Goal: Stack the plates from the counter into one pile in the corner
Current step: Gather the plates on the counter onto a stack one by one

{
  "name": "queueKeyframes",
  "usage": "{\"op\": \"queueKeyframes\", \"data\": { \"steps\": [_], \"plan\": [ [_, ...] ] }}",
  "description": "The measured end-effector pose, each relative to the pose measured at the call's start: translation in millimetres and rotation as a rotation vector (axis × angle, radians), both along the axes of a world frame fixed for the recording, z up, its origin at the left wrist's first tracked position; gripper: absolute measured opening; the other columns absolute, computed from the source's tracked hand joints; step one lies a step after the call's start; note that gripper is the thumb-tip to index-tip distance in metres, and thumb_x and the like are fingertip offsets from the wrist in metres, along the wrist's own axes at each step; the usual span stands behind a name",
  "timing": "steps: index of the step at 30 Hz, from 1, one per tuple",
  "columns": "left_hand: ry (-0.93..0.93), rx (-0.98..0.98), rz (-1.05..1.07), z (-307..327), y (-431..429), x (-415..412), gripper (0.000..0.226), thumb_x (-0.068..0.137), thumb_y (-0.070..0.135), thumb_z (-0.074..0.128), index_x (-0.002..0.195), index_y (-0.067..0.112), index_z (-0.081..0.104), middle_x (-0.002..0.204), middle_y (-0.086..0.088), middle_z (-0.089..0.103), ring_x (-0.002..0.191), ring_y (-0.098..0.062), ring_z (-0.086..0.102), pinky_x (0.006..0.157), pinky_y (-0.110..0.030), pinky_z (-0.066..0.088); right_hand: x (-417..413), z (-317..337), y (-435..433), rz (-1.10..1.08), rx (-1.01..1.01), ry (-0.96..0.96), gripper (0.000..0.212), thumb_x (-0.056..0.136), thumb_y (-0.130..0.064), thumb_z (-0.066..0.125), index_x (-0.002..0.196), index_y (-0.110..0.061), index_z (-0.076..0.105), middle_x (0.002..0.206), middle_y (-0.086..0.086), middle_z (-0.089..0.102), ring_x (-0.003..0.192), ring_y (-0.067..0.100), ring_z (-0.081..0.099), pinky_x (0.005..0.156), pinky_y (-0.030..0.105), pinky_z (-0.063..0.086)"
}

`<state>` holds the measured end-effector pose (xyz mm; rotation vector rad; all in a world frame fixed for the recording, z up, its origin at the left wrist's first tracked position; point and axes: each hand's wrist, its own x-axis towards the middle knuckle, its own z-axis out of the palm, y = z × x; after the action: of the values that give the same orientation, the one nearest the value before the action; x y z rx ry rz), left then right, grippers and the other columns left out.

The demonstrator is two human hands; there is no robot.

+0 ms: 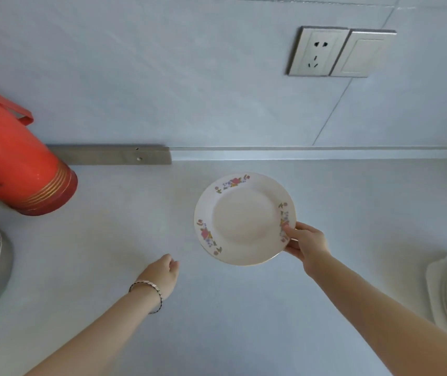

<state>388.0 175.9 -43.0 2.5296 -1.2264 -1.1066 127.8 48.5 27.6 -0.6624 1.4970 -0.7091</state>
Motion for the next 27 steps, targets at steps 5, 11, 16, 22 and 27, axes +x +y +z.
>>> {"op": "queueKeyframes", "data": {
  "steps": [5,11,16,22,27],
  "plan": [
    [0.043,-0.032,-0.169,17,-35,-76,0.029,0.094,0.03,0.034,0.066,0.024,0.035,0.075,-0.006,0.061,0.086,-0.03,0.065,0.066,-0.029,0.039,-124,25,23,-0.128,-0.105,0.052,0.015,0.085,-0.003,0.058,0.08,-0.013,0.068,0.054,-0.004,0.071,0.046,0.011,0.067,0.048,0.019,0.056],
    [0.03,-0.089,-0.397,38,-82,-197,0.022,0.093,0.026,0.035,0.072,0.022,0.038,0.075,-0.006,0.062,0.088,-0.029,0.068,0.071,-0.033,0.046,-271,49,61,-0.344,-0.145,0.014,0.012,0.085,-0.003,0.058,0.085,-0.01,0.068,0.056,-0.001,0.072,0.048,0.013,0.068,0.055,0.027,0.059],
    [-0.006,-0.122,-0.491,53,-112,-313,0.022,0.092,0.026,0.036,0.071,0.023,0.04,0.087,-0.008,0.07,0.087,-0.027,0.066,0.067,-0.028,0.041,-381,63,90,-0.472,-0.153,0.038,0.013,0.083,-0.001,0.059,0.083,-0.01,0.068,0.056,0.0,0.072,0.048,0.014,0.068,0.051,0.024,0.059],
    [-0.079,-0.159,-0.533,63,-133,-416,0.018,0.093,0.024,0.037,0.076,0.02,0.042,0.081,-0.004,0.062,0.074,-0.025,0.054,0.065,-0.025,0.038,-478,56,110,-0.512,-0.122,0.08,0.013,0.085,-0.002,0.058,0.082,-0.01,0.069,0.057,0.0,0.072,0.049,0.014,0.068,0.05,0.021,0.058],
    [-0.098,-0.148,-0.555,68,-135,-458,0.027,0.095,0.028,0.038,0.068,0.024,0.037,0.072,0.0,0.055,0.072,-0.024,0.052,0.065,-0.026,0.037,-512,35,120,-0.558,-0.024,0.034,0.014,0.085,-0.001,0.057,0.084,-0.008,0.069,0.06,0.003,0.073,0.052,0.017,0.069,0.051,0.024,0.058]
  ]
}}
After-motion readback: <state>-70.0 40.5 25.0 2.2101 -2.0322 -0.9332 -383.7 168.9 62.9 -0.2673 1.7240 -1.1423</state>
